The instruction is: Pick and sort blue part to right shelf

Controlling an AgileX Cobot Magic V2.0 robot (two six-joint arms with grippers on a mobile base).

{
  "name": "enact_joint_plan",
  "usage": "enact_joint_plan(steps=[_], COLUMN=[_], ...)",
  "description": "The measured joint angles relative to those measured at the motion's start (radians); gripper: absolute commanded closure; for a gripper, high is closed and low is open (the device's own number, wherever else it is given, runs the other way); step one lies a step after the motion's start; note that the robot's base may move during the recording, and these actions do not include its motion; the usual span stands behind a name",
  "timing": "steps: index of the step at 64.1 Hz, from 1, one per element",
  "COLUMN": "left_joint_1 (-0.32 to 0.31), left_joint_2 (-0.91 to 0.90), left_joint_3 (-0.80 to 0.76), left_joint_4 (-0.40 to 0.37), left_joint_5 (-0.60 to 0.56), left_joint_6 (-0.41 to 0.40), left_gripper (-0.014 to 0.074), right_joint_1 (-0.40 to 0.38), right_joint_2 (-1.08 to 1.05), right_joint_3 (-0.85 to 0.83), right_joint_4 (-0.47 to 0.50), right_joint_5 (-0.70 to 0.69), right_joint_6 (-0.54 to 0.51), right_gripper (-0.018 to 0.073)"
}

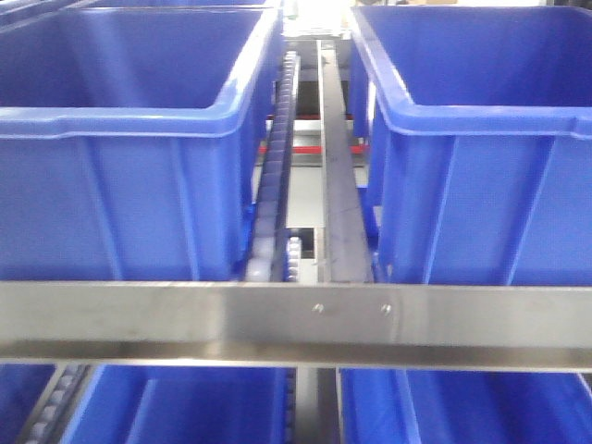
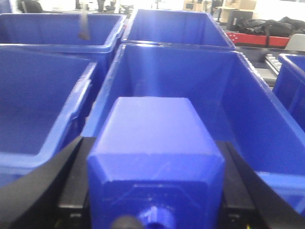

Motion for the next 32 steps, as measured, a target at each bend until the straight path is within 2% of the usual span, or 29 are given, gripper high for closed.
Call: enact_joint_plan(steps=[32], left_joint_1=[0.000], left_joint_2=[0.000], left_joint_3=[0.000], left_joint_4=[0.000], left_joint_5=[0.000], left_joint_6=[0.000], left_gripper=[0.0210], right_joint_1=[0.000], right_joint_2=[0.000], right_joint_3=[0.000], right_joint_4=[0.000], right_joint_5=[0.000], right_joint_6=[0.000], right_gripper=[0.0155])
